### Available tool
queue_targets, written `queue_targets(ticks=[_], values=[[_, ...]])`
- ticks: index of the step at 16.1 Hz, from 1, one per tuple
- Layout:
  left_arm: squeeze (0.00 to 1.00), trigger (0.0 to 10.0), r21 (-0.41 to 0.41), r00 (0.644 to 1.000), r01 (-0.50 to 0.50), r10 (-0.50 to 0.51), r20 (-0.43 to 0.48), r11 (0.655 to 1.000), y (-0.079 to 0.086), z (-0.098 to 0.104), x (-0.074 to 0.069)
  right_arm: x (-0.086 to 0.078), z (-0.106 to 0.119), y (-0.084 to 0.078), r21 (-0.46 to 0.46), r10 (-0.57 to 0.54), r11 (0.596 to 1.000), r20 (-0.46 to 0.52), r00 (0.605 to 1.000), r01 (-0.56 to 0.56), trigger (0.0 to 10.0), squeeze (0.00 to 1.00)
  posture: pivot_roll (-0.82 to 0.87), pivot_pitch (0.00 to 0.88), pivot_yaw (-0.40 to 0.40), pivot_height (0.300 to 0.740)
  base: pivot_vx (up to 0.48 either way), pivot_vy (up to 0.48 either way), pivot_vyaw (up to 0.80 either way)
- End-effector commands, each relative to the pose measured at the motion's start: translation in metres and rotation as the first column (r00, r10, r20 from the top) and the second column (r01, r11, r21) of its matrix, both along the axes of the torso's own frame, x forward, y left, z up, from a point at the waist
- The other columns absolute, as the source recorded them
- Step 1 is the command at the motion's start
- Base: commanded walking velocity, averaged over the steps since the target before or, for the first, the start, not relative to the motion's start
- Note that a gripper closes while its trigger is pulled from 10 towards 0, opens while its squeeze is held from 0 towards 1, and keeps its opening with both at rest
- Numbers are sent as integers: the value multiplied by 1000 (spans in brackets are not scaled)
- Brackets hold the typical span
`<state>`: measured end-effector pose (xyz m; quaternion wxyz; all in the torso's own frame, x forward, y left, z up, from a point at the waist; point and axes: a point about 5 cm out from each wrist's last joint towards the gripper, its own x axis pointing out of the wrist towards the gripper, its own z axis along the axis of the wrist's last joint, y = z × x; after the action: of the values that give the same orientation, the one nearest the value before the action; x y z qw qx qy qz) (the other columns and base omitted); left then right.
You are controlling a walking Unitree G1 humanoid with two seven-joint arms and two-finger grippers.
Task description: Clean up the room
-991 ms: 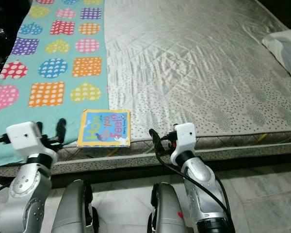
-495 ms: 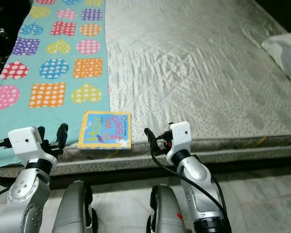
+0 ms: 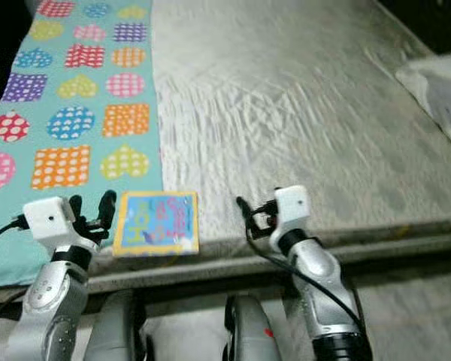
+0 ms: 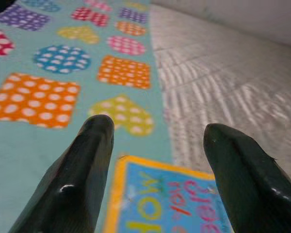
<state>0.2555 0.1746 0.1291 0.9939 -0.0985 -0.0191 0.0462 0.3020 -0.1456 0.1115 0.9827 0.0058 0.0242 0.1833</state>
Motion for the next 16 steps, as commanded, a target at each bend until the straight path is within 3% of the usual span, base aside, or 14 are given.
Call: queue_targets(ticks=[1, 9, 16], values=[[0, 10000, 10, 1000, -16, 16, -5, 1000, 6, -1, -3, -1, 0, 9, 6, 31, 1000, 0, 1000, -31, 10000, 0, -77, 207, -64, 597, 412, 0, 0], [0, 10000, -23, 999, -40, 40, -23, 999, 6, -3, -2, 0, -2, 9, 4, 28, 1000, -9, 1000, -28, 10000, 0, -75, 210, -67, 597, 0, 0, 0], [0, 10000, -39, 999, -35, 34, -19, 999, 5, -3, -1, 0, -2, 8, -1, 27, 1000, -9, 1000, -27, 10000, 0, -78, 215, -70, 597, 0, 443, 0]])
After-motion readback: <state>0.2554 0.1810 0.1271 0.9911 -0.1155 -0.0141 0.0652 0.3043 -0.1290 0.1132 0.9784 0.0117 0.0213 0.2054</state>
